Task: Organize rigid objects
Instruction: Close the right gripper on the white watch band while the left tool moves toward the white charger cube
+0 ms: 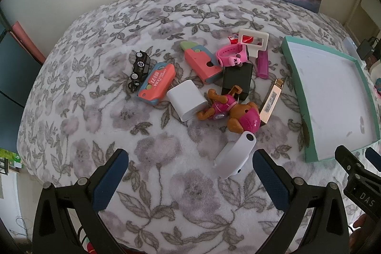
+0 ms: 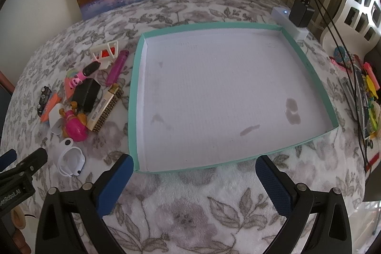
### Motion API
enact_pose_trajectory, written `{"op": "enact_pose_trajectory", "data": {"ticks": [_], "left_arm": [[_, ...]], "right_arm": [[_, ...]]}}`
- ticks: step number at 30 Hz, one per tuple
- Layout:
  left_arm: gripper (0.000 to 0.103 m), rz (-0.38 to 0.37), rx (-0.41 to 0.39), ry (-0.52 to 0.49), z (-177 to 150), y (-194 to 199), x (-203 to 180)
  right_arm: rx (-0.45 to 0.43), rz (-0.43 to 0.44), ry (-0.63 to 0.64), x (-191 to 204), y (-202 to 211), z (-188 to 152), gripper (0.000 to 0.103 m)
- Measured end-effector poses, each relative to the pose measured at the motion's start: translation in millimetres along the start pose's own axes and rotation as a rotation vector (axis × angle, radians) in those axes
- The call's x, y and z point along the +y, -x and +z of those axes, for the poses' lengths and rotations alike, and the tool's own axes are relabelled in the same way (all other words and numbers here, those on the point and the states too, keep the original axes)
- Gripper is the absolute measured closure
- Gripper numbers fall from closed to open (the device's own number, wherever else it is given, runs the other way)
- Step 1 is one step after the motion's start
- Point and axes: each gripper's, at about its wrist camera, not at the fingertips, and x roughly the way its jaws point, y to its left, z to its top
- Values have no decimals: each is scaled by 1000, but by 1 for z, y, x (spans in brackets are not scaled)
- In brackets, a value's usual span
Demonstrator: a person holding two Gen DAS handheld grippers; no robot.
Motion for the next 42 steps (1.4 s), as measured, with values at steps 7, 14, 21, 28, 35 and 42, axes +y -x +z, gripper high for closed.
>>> {"op": "enact_pose_trajectory", "data": {"ticks": [7, 14, 21, 28, 35, 42], "left_arm": [[0, -11, 16, 158, 21, 11, 34], [0, 45, 9, 287, 49, 20, 61], [0, 31, 75, 289, 41, -13, 70], [0, 110, 101, 278, 31, -27, 92], [0, 77, 130, 318, 21, -36, 110], [0, 77, 121, 286, 21, -35, 100]], "right_arm": [[-28, 48, 3, 20, 13, 14, 0], [-18, 90, 104, 74, 17, 34, 0], [53, 116, 148, 110, -8, 38, 0], [104, 140, 184, 138, -29, 29, 0], [166, 189, 234, 157, -43, 8, 0], [200, 186, 240, 162, -61, -3, 0]]}}
